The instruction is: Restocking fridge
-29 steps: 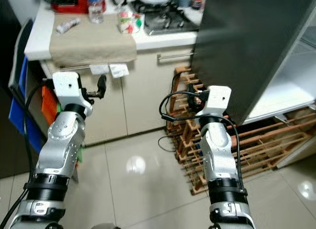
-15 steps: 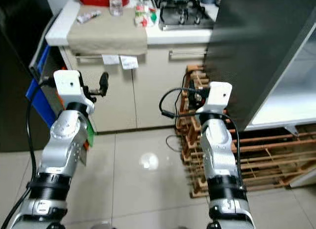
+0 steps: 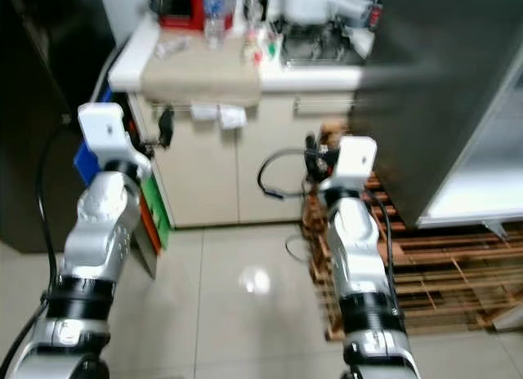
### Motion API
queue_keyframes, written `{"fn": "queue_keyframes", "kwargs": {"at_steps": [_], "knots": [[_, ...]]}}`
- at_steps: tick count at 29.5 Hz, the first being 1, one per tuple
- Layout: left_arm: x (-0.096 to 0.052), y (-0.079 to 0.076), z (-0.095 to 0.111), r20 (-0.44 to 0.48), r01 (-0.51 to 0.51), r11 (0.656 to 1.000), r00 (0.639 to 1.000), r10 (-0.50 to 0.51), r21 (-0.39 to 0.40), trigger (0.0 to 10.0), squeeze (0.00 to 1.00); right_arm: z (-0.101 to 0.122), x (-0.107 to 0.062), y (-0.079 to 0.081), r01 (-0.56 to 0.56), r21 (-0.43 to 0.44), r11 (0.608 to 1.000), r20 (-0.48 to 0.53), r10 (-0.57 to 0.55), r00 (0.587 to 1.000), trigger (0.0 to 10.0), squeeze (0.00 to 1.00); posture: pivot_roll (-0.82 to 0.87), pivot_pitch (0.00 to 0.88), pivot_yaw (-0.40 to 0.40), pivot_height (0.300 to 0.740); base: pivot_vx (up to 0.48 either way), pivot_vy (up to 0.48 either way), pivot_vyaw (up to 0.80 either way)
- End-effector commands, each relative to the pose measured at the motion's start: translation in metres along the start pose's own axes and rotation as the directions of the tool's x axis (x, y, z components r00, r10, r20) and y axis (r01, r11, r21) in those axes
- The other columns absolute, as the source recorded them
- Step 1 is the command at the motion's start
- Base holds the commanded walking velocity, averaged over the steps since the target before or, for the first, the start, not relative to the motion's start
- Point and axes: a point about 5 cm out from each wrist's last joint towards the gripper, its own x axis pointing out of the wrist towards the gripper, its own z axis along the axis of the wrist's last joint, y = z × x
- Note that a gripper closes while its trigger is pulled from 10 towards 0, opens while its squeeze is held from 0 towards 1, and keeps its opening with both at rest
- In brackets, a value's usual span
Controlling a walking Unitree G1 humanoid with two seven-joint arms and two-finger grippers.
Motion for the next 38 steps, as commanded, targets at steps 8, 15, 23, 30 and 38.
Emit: {"fn": "queue_keyframes", "kwargs": {"at_steps": [8,15,23,30,38], "knots": [[0.002,-0.016,-0.001,-0.008,0.050,0.998,0.999,-0.051,-0.044,10.0,0.00,0.002,-0.003,-0.014,0.058,-0.013,0.998,0.017,-0.058,0.998,10.0,0.00,-0.04,0.000,0.003,0.740,0.479,0.000,0.58],[0.005,-0.017,0.001,-0.002,0.064,0.994,0.998,-0.065,-0.092,10.0,0.00,0.003,-0.004,-0.012,0.046,-0.026,0.999,0.026,-0.045,0.999,10.0,0.00,-0.05,0.000,0.007,0.740,0.462,0.000,0.00],[0.005,-0.016,0.001,-0.005,0.069,0.994,0.998,-0.070,-0.088,10.0,0.00,0.003,-0.003,-0.010,0.039,-0.035,0.999,0.021,-0.038,0.999,10.0,0.00,-0.04,0.000,0.008,0.740,0.472,0.000,0.51],[0.016,-0.020,0.013,0.019,0.113,0.986,0.994,-0.111,-0.124,10.0,0.00,0.007,0.003,-0.007,0.014,-0.042,0.999,0.028,-0.013,1.000,10.0,0.00,-0.04,0.000,0.012,0.740,0.472,0.000,0.00],[0.028,-0.011,0.030,0.051,0.114,0.988,0.993,-0.110,-0.103,10.0,0.00,0.007,0.000,-0.003,0.018,-0.036,0.999,0.040,-0.017,0.999,10.0,0.00,-0.04,0.000,0.039,0.740,0.472,0.000,0.00]]}}
